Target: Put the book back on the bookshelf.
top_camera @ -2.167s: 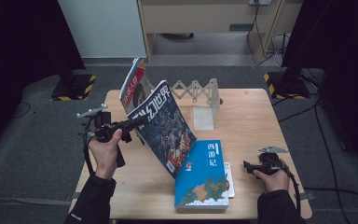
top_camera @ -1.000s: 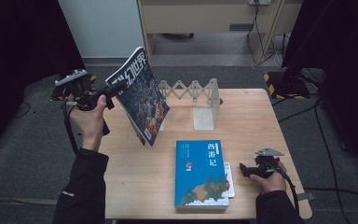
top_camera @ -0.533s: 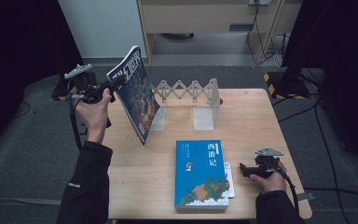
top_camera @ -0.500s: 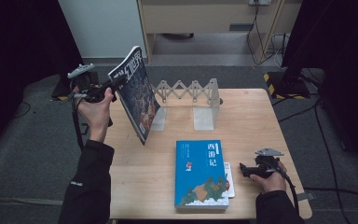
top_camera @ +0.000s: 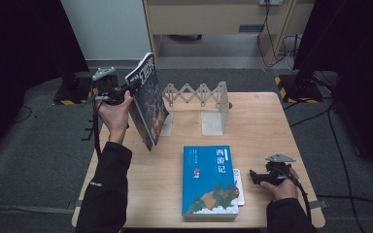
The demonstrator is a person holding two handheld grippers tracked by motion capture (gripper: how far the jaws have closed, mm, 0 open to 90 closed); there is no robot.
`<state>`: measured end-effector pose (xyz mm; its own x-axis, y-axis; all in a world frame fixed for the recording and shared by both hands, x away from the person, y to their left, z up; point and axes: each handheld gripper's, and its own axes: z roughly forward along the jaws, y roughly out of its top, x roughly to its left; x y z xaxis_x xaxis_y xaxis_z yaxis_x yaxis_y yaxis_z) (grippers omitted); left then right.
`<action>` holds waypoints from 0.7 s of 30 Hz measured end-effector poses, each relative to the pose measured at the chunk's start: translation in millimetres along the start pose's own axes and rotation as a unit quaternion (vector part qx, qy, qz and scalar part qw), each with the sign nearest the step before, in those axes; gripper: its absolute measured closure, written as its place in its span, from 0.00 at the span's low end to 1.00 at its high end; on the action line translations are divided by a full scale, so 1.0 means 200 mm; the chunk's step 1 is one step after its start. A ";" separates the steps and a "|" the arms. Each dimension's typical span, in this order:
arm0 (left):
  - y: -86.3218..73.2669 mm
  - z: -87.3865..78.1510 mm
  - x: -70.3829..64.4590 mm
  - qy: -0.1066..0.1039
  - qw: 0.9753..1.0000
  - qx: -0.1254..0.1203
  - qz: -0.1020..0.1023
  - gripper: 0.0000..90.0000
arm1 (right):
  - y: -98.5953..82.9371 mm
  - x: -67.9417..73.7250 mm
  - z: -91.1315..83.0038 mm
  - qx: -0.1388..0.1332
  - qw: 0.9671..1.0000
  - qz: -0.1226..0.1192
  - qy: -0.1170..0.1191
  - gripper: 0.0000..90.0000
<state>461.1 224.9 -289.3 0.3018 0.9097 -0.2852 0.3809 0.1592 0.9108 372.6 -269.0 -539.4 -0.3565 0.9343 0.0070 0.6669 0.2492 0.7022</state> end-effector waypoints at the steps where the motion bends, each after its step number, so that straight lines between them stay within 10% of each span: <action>1: 0.00 0.01 0.00 0.001 1.000 0.001 0.002 0.91 | 0.00 0.00 0.00 0.000 1.000 0.000 0.000 0.01; 21: -0.10 0.15 -0.07 0.039 0.999 0.016 0.029 0.91 | 0.00 0.00 0.00 -0.002 1.000 0.000 -0.001 0.01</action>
<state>476.4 198.3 -312.2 0.2559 0.9442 -0.2072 0.3929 0.0942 0.9147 372.7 -268.8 -539.6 -0.3545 0.9350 0.0057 0.6647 0.2477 0.7048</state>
